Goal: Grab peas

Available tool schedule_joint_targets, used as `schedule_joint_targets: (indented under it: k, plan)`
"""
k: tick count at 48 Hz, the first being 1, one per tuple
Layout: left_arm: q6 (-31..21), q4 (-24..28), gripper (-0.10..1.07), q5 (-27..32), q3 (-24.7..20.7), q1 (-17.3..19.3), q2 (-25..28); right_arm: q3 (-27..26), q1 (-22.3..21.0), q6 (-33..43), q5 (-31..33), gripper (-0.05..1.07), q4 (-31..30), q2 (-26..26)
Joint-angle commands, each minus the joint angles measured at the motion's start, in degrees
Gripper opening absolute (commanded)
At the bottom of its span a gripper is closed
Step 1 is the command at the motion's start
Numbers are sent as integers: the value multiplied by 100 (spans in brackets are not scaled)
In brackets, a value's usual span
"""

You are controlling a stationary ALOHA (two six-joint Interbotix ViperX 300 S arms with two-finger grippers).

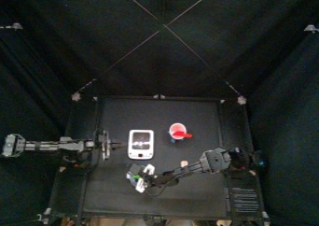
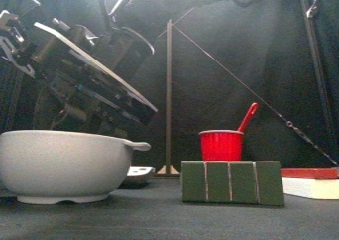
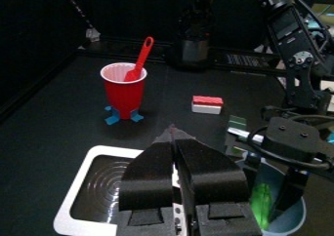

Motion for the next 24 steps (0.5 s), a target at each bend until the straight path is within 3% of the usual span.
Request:
schedule_joint_targets:
  k: [1,10,24]
  plan:
    - [0,-9,32,-53,-70,9,18,-185,-18,-18,202,59,-53,-352]
    - [0,0,32,-53,-70,9,18,-158,18,-44,624,59,-290,-571]
    - [0,0,32,-53,-70,9,18,-149,9,-53,659,59,-343,-615]
